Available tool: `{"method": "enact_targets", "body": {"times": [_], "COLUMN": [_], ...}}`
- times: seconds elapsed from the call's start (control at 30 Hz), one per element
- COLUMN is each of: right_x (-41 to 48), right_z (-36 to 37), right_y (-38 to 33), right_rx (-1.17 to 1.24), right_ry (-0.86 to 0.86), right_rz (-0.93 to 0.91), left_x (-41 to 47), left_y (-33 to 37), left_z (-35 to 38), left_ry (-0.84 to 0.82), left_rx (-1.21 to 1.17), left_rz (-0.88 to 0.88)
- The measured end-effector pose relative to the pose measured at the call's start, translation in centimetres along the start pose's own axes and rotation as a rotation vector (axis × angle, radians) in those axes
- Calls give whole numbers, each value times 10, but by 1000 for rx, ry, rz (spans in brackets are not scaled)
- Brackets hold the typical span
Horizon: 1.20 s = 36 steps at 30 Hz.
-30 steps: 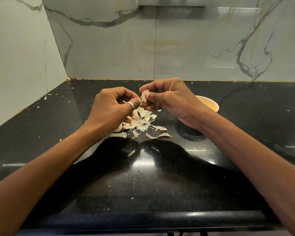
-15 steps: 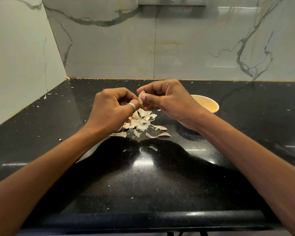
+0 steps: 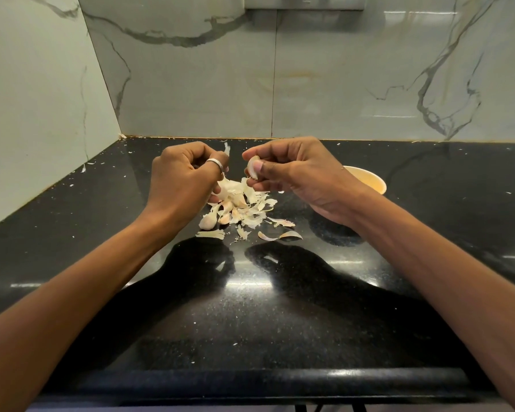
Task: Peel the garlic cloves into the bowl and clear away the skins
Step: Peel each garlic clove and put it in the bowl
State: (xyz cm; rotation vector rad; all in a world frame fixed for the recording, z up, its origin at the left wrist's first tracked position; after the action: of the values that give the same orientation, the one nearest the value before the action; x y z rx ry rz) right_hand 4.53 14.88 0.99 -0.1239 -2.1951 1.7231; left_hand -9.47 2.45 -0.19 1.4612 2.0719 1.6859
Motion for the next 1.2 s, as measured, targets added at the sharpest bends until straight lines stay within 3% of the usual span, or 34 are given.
{"method": "enact_targets", "body": {"times": [0.23, 0.43, 0.8, 1.2], "right_x": [1, 2, 3, 3], "right_z": [2, -1, -3, 3], "right_y": [1, 4, 6, 5], "right_rx": [-11, -40, -529, -611], "right_ry": [-6, 23, 198, 164], "right_rz": [-14, -26, -165, -201], "left_x": [-4, -5, -5, -3], "left_y": [8, 10, 6, 1], "left_z": [9, 10, 12, 13], "left_ry": [-118, -107, -148, -143], "left_rx": [54, 64, 6, -22], "left_rz": [118, 143, 84, -9]}}
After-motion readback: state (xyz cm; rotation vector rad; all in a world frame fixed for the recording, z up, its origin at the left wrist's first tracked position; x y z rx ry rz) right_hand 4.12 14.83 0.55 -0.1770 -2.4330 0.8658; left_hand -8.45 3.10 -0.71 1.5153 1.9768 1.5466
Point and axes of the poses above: each hand's wrist, its own x-axis towards the middle knuckle, its own z-axis out of the palm, y = z × x, the point moved 4 cm from there along x, towards the middle knuckle, and after that the axes turned 10 degrees about -y, right-handed, at the moved point
